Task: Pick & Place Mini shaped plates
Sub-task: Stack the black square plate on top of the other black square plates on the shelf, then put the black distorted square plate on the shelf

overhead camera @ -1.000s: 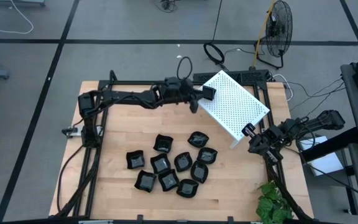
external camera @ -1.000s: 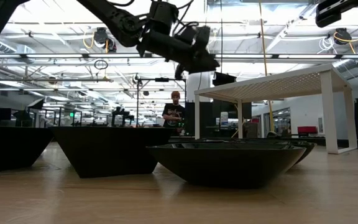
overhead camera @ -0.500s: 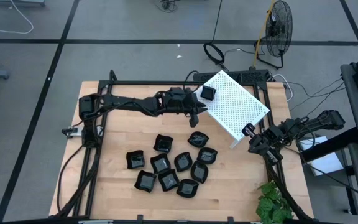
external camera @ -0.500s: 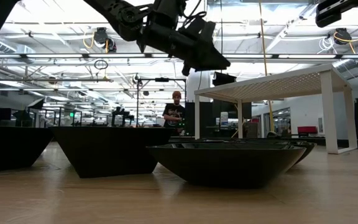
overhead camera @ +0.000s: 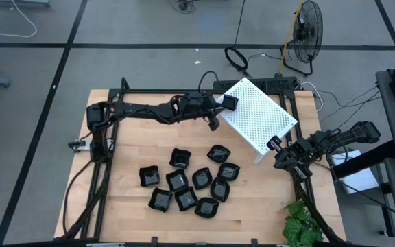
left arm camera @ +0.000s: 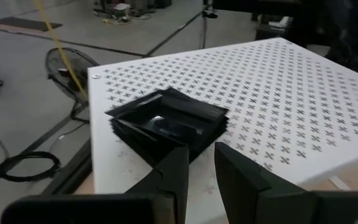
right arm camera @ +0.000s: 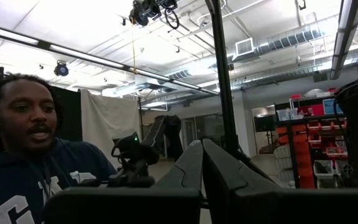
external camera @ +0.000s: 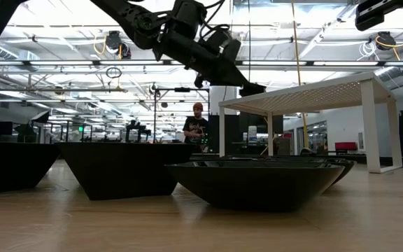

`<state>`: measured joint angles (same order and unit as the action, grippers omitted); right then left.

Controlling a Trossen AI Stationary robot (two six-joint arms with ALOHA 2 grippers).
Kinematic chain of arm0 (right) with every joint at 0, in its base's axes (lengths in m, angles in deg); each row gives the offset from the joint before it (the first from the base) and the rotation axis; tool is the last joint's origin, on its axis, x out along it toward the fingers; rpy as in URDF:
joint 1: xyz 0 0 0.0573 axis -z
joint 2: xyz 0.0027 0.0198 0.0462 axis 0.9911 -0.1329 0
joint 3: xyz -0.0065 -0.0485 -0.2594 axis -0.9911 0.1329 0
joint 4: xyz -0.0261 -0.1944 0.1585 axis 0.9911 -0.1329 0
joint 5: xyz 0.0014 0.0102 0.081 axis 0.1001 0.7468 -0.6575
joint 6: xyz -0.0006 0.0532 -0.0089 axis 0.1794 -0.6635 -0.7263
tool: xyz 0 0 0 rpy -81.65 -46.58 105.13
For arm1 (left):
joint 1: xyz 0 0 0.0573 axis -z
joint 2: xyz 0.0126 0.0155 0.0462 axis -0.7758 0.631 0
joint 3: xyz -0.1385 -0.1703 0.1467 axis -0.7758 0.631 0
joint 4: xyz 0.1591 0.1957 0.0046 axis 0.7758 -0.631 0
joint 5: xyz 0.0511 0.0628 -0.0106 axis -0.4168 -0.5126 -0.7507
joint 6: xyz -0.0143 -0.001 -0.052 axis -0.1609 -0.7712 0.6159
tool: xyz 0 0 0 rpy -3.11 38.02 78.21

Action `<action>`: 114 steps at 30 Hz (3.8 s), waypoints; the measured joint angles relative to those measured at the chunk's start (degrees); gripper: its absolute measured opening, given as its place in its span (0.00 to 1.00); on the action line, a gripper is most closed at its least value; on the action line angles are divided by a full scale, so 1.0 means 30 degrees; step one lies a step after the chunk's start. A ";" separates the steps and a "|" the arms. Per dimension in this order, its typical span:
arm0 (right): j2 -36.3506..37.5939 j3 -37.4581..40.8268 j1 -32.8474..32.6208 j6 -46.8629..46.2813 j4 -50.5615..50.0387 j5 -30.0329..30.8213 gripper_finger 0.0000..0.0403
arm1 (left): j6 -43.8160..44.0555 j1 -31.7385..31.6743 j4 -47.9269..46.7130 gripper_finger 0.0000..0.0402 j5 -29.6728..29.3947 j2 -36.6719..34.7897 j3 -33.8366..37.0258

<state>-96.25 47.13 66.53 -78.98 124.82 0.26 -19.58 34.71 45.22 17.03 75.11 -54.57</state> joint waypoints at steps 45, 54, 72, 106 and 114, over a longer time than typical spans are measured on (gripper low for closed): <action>0.0000 -0.0003 -0.0006 0.0006 0.0007 0.0000 0.00 | 0.3514 0.2530 -1.8994 0.27 -0.3240 -1.0902 0.1951; -0.0007 -0.0007 -0.0007 0.0001 0.0015 -0.0007 0.00 | 1.4132 0.3503 -1.7803 0.53 -0.2395 -1.1101 0.8455; -0.0042 -0.0007 -0.0005 0.0007 -0.0027 -0.0005 0.00 | 1.6016 0.5956 -1.0228 0.57 -0.1034 -0.8637 1.2053; -0.0889 -0.0007 -0.0003 0.0000 -0.1064 0.0007 0.00 | 1.3629 0.5151 -0.7533 0.57 -0.0054 -0.7692 1.2014; -0.0889 -0.0007 -0.0005 0.0001 -0.1065 0.0007 0.00 | 1.3055 0.5147 -0.6493 0.57 -0.0051 -0.7692 1.2007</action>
<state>-98.92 47.11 66.51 -78.98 121.62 0.29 19.58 50.15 25.74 16.88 52.03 -18.55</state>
